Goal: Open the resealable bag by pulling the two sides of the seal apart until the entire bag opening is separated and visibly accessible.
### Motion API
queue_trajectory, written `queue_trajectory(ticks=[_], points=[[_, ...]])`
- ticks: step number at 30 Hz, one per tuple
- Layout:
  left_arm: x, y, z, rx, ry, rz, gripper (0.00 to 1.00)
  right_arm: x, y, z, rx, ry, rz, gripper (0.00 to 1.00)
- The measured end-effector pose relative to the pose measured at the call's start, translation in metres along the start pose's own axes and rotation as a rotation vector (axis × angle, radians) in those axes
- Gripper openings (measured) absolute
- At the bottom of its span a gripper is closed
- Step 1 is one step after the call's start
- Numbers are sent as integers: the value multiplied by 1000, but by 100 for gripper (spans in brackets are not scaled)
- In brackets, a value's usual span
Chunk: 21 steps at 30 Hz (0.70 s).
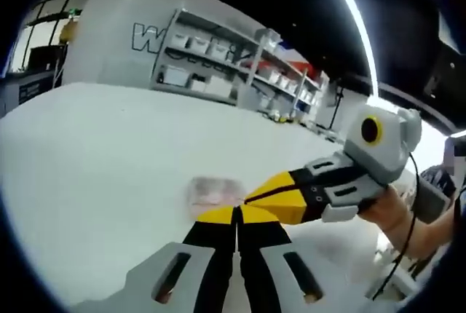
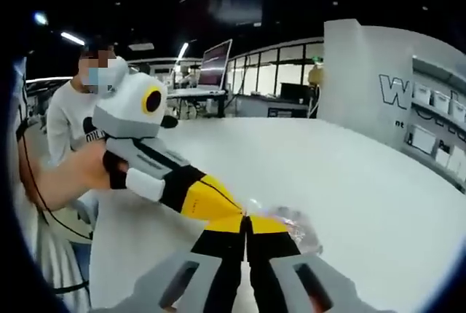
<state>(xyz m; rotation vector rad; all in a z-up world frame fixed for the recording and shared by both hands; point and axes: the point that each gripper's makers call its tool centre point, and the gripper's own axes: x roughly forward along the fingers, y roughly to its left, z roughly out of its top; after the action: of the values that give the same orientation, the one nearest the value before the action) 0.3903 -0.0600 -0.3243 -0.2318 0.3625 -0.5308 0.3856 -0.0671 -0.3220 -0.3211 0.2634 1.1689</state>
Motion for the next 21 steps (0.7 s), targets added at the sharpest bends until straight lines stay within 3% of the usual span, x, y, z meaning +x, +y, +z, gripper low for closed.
queue_trajectory(ticks=[8, 17, 21], points=[[-1, -1, -5, 141, 34, 25, 0, 4, 5, -7, -71, 57, 51, 0], [-2, 0, -6, 141, 42, 20, 1, 5, 4, -9, -93, 69, 54, 0], [-1, 2, -4, 81, 11, 24, 2, 4, 3, -9, -84, 50, 49, 0]])
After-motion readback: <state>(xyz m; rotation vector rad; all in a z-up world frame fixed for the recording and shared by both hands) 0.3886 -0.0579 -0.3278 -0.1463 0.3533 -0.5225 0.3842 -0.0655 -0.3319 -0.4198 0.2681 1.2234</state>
